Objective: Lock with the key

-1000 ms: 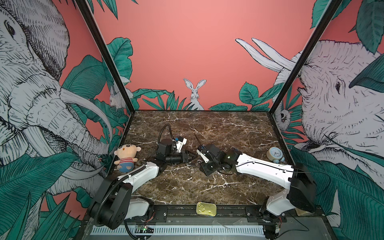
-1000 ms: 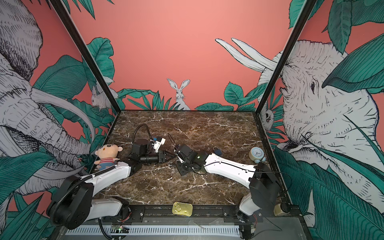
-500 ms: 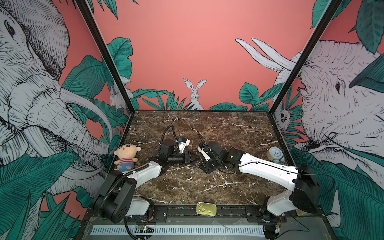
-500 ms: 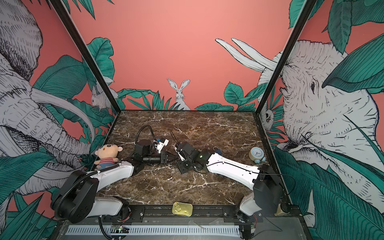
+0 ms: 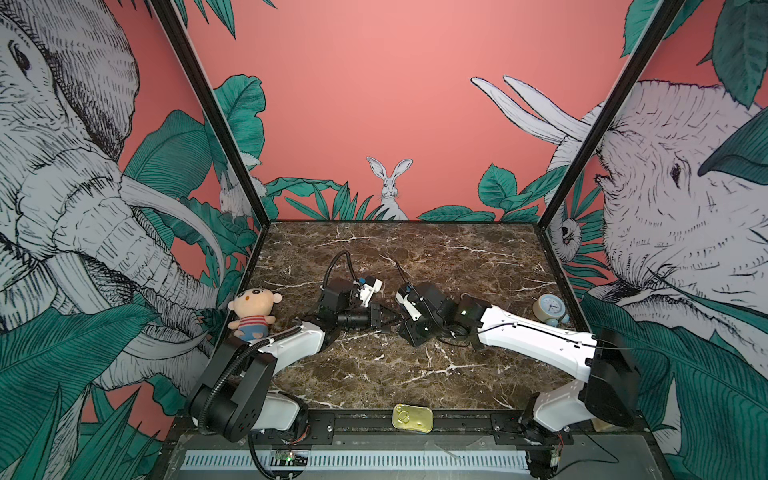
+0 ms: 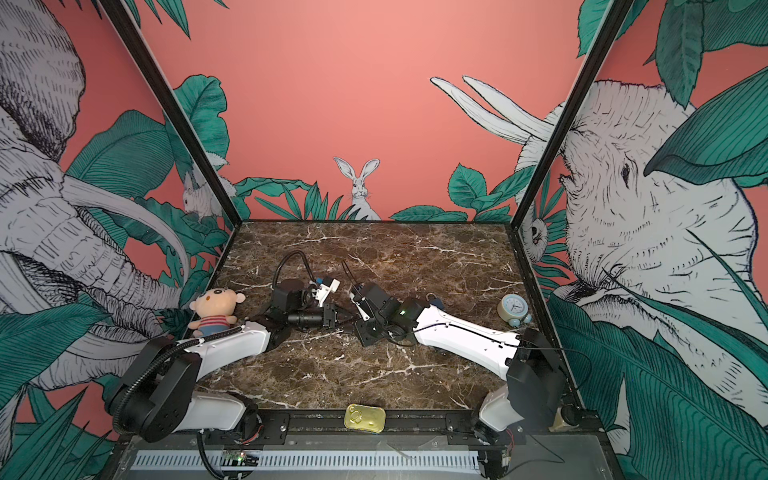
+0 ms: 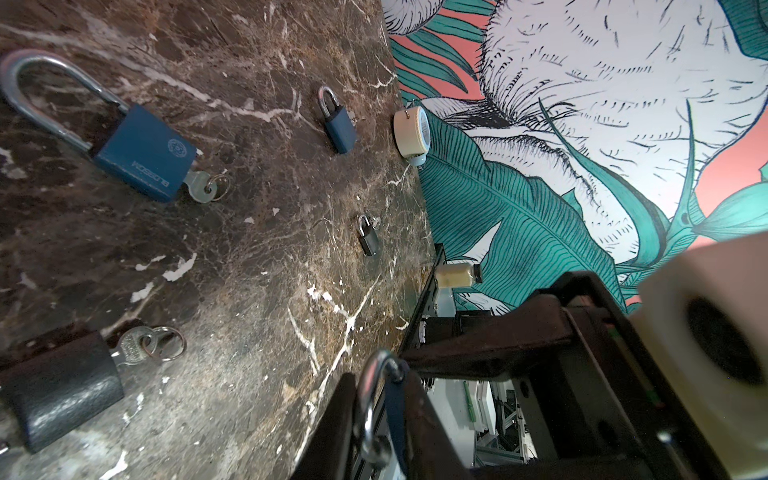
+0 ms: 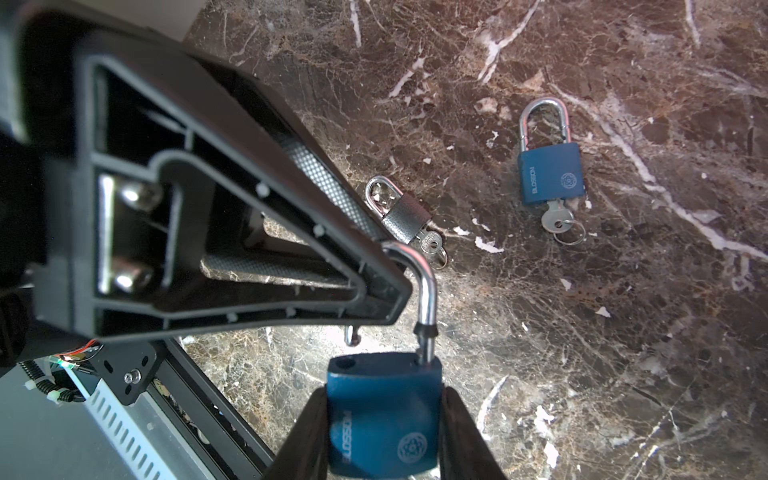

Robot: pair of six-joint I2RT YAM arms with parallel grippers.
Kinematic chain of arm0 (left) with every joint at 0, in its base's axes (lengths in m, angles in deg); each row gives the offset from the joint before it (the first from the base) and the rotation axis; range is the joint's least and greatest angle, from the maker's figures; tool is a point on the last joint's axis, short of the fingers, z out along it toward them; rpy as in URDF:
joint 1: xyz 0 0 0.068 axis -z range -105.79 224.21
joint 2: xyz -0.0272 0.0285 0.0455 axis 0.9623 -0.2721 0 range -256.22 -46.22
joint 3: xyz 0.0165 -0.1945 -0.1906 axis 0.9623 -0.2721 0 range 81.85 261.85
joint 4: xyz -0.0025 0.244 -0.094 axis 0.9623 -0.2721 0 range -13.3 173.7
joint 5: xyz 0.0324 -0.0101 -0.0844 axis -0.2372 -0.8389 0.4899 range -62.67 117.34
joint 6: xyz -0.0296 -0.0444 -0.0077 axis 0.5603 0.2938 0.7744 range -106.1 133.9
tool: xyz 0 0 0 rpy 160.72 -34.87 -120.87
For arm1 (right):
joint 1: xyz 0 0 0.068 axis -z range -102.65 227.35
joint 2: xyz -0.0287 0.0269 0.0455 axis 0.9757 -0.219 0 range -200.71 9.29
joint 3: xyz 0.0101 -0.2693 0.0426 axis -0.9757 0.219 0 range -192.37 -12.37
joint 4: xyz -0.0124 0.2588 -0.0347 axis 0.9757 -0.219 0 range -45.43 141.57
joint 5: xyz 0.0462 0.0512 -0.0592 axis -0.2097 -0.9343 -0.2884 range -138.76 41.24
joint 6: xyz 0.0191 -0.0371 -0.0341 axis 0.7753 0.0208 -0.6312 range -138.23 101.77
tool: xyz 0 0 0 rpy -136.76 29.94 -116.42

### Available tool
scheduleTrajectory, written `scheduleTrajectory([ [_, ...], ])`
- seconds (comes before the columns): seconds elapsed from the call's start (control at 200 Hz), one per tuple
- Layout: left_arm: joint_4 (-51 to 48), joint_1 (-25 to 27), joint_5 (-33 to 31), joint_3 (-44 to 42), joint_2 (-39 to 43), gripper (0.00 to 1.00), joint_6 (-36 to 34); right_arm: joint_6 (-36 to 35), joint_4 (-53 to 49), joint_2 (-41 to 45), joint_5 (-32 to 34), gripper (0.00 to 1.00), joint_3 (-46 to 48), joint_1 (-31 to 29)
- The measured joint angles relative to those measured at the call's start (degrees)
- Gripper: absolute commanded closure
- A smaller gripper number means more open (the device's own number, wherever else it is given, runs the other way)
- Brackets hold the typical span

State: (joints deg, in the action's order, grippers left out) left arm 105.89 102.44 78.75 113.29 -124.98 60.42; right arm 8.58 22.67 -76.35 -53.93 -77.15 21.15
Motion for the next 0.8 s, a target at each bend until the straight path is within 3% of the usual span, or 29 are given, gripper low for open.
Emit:
scheduleTrajectory([
  [0.07,0.0,0.0,0.0,0.0,-0.2,0.82,0.0,0.0,0.0,0.0,0.0,0.82,0.0,0.0],
  [0.225,0.7,0.0,0.7,0.1,-0.7,1.0,1.0,0.1,-0.1,0.0,0.0,0.83,0.0,0.0],
  [0.31,1.8,0.3,1.3,0.6,-0.9,1.0,1.1,0.2,0.0,0.1,0.2,0.8,0.4,0.0],
  [0.46,3.3,0.3,1.4,0.6,-1.7,1.0,1.9,1.1,1.6,0.9,0.2,0.51,1.8,0.2],
  [0.8,11.9,0.7,-7.0,-1.7,-2.1,1.0,10.1,5.2,14.9,14.0,-2.6,0.49,16.0,4.8],
])
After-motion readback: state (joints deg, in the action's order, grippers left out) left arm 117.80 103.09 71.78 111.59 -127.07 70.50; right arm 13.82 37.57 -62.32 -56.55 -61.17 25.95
